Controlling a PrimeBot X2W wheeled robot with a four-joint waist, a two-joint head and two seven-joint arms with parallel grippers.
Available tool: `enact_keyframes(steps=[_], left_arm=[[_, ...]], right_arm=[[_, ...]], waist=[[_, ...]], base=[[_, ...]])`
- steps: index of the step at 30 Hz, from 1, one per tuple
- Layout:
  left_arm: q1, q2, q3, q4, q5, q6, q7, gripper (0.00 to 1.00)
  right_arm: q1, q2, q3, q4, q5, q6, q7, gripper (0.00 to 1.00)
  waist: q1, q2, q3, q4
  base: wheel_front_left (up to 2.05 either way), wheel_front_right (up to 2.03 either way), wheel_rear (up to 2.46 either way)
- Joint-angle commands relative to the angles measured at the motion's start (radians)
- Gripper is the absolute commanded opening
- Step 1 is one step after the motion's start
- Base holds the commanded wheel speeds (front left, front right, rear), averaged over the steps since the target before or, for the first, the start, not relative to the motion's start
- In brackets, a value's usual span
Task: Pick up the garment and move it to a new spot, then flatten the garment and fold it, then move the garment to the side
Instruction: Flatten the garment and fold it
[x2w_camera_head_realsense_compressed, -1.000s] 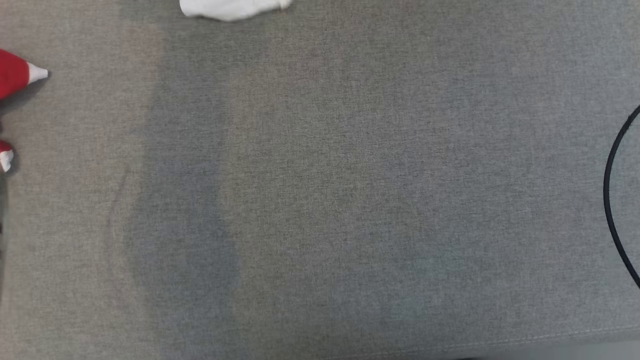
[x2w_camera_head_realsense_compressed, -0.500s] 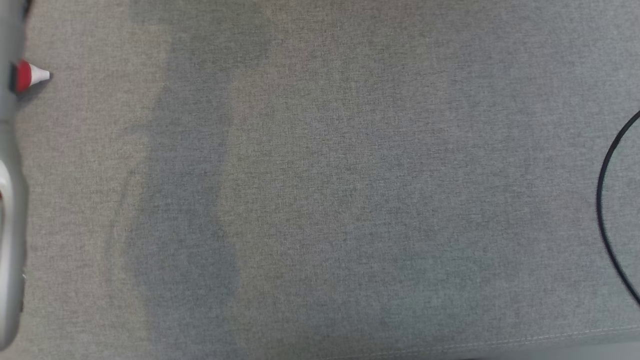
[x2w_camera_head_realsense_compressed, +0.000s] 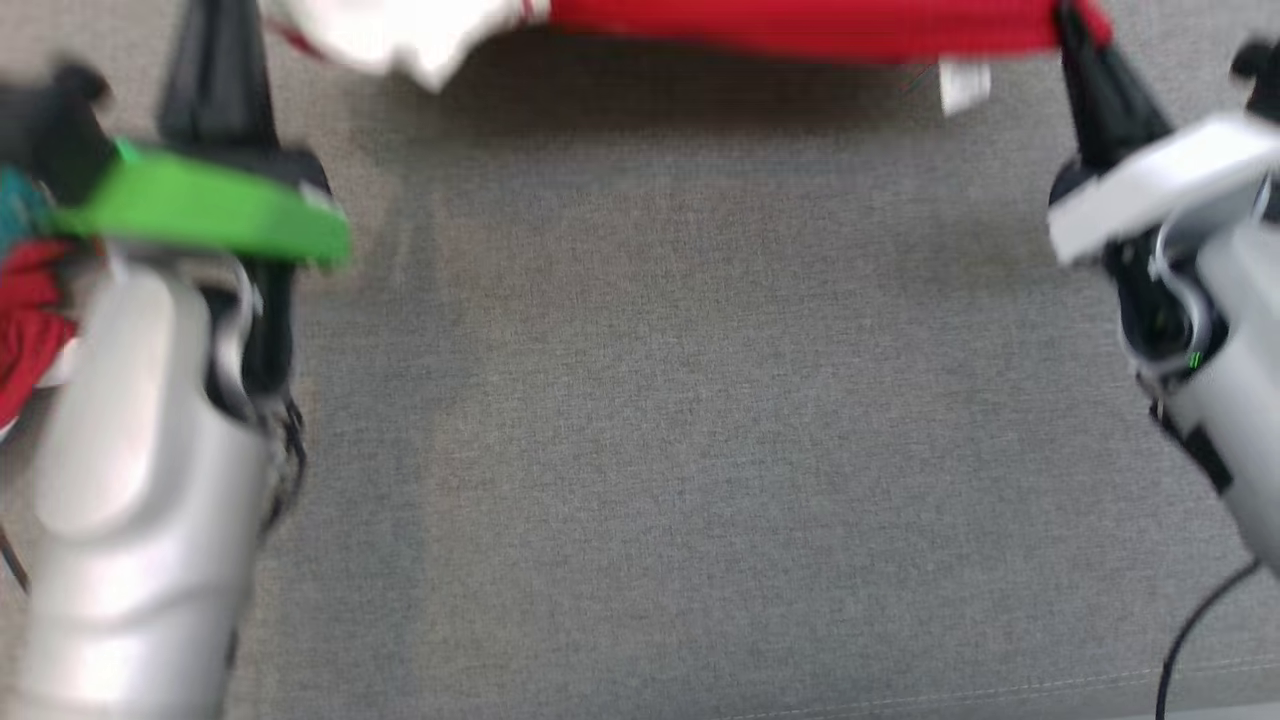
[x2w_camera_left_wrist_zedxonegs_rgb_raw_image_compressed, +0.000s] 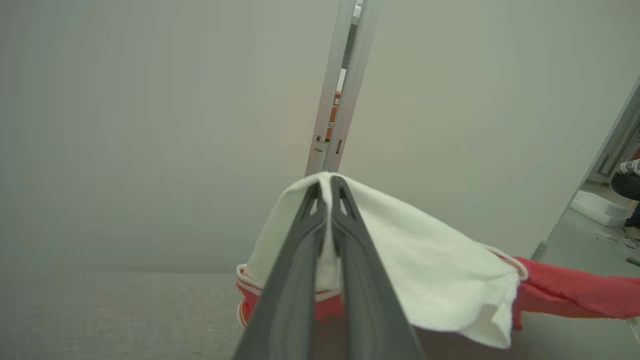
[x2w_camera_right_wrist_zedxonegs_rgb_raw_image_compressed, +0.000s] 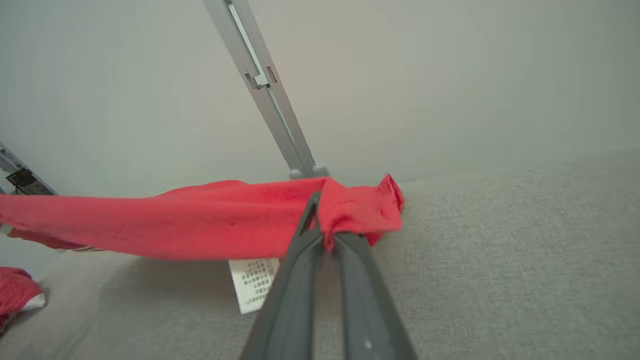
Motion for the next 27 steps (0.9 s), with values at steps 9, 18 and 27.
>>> enact_keyframes(steps=[9, 18, 27], left_arm=[[0.517, -0.097, 0.042, -0.220, 0.037, 0.061, -0.003, 0.00], [0.793, -0.147, 0.033, -0.240, 0.072, 0.062, -0.003, 0.00], [0.911, -0.166, -0.018, -0.218, 0.080, 0.041, -0.003, 0.00]], right_arm=[[0.439, 0.003, -0.097, -0.158, -0.010, -0.001, -0.004, 0.00], [0.712, 0.007, -0.191, -0.190, -0.119, -0.001, -0.004, 0.00], [0.902, 0.020, -0.294, -0.218, -0.209, -0.001, 0.053, 0.00]], waist=[[0.0001, -0.0001, -0.131, 0.011], [0.0001, -0.0001, -0.229, 0.035], [0.0001, -0.0001, -0.275, 0.056]], base=[[0.00, 0.00, 0.00], [0.00, 0.00, 0.00], [0.00, 0.00, 0.00]])
